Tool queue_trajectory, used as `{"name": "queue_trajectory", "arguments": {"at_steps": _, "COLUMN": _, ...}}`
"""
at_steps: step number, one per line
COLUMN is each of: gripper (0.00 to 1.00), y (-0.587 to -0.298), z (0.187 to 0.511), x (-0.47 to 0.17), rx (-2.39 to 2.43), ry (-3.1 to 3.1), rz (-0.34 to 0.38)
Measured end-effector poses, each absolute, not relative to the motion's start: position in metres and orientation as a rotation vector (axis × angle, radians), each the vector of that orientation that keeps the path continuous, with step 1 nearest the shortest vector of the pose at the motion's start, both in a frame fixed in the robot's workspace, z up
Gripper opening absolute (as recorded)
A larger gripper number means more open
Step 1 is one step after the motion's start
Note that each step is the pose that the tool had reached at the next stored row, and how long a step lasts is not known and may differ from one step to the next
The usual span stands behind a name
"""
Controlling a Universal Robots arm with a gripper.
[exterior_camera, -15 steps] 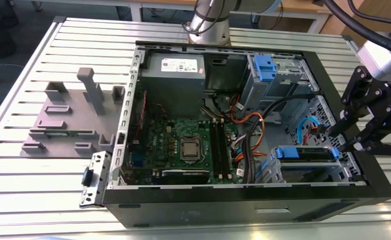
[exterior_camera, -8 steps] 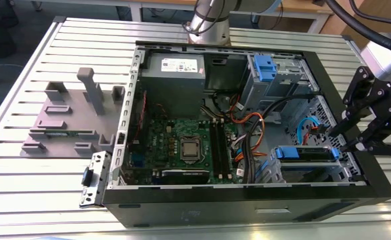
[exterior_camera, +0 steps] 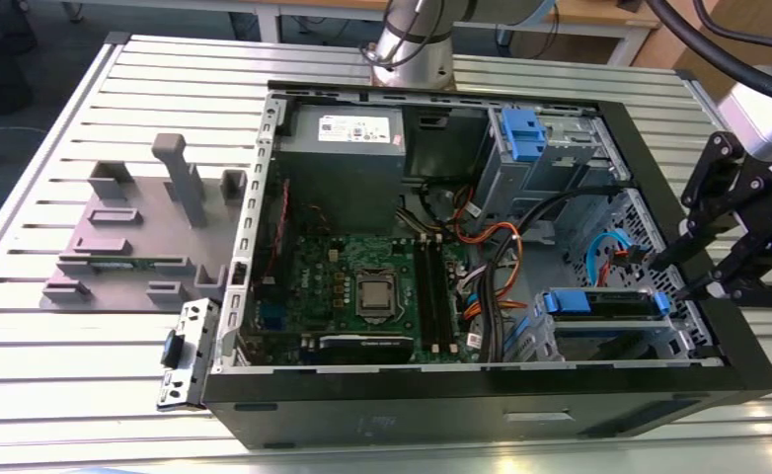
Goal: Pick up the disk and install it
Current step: 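Insert the first disk wire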
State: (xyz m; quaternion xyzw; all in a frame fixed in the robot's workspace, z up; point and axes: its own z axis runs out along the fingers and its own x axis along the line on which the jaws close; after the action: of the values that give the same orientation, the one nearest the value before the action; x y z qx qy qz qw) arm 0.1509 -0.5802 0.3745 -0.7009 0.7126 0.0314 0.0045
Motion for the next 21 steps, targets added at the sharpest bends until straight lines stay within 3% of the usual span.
{"name": "queue_trajectory", "arguments": {"at_steps": 21, "gripper": 0.42, "y": -0.580, "z": 0.373, "x": 0.164, "rx": -2.195, "ry": 2.232, "rz": 0.098}}
